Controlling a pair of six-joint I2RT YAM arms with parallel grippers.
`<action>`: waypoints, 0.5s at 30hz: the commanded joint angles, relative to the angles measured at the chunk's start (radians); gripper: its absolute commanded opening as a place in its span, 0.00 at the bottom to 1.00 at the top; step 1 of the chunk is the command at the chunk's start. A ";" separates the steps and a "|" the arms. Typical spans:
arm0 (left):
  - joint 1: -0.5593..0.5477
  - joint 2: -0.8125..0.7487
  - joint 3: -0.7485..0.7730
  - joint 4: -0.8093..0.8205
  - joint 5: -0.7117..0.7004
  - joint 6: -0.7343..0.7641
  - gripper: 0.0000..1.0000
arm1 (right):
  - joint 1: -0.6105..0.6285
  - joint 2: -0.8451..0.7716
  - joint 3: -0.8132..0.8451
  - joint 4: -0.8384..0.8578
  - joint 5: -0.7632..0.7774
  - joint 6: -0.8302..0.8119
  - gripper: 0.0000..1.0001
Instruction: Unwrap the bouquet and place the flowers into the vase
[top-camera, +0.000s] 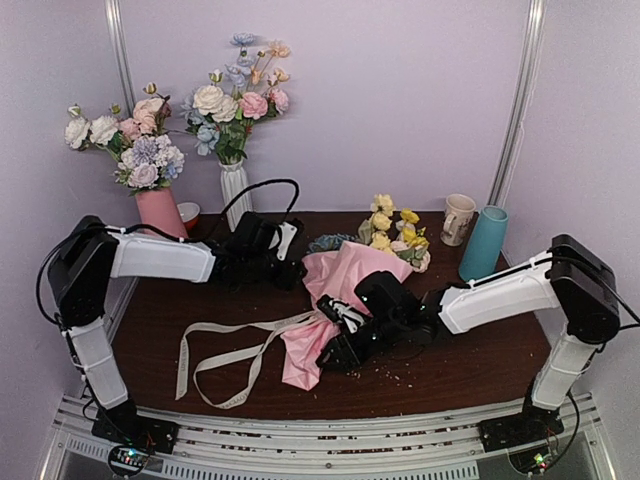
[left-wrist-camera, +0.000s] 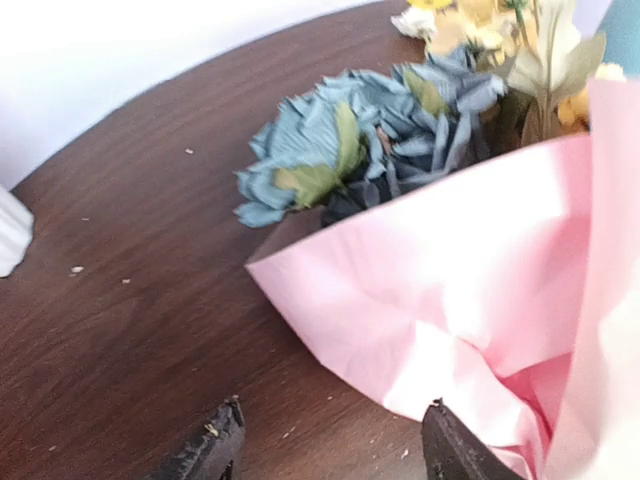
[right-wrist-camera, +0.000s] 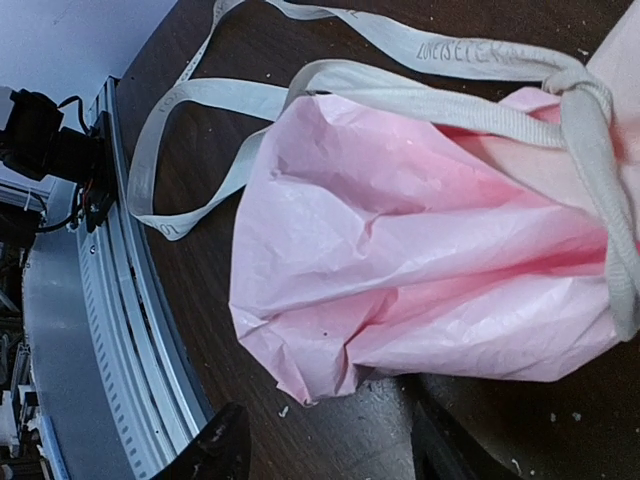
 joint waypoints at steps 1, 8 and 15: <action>0.004 -0.132 -0.022 -0.105 -0.071 0.001 0.66 | -0.001 -0.101 0.012 -0.120 0.065 -0.102 0.59; -0.114 -0.342 -0.082 -0.249 -0.130 -0.067 0.64 | -0.025 -0.245 -0.037 -0.174 0.242 -0.146 0.59; -0.304 -0.395 -0.158 -0.238 -0.103 -0.215 0.58 | -0.094 -0.283 -0.085 -0.083 0.289 -0.151 0.55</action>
